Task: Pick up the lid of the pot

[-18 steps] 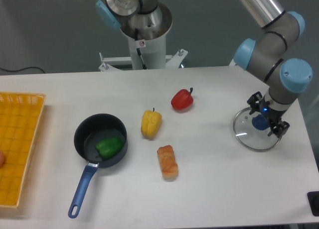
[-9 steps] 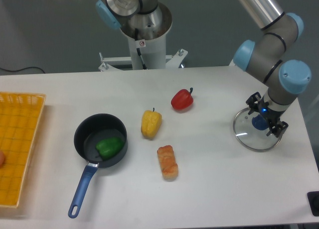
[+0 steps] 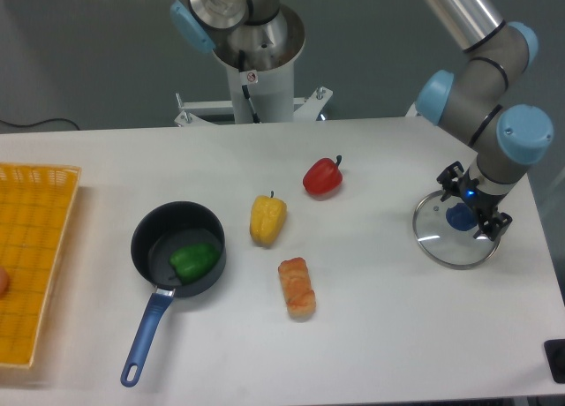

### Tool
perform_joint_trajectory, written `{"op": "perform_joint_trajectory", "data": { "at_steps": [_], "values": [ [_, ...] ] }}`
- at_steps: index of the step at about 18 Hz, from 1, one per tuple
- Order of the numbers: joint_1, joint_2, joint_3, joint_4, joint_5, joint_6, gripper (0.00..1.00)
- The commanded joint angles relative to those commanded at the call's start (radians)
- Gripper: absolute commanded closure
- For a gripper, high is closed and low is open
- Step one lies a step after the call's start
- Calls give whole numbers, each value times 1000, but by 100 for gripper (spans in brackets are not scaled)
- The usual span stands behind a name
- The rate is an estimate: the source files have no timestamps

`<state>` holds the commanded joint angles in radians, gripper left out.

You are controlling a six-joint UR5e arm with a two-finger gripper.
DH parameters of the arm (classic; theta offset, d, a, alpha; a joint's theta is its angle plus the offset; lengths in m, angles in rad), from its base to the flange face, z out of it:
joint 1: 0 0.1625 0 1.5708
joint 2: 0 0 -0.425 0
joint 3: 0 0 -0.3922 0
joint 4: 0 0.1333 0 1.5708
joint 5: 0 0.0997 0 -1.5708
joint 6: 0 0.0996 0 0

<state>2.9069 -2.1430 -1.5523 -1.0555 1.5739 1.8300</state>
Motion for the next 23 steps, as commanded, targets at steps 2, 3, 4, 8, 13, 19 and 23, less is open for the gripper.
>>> {"op": "perform_joint_trajectory", "data": {
  "at_steps": [2, 3, 4, 8, 13, 19, 23],
  "values": [
    [3, 0, -14, 26, -2, 3, 0],
    [3, 0, -14, 29, -2, 0, 0],
    [5, 0, -14, 29, -2, 0, 0],
    [3, 0, -15, 31, -2, 0, 1],
    [2, 0, -15, 32, 0, -2, 16],
    [-3, -3, -14, 40, 0, 0, 23],
    [-3, -3, -15, 40, 2, -2, 28]
  ]
}}
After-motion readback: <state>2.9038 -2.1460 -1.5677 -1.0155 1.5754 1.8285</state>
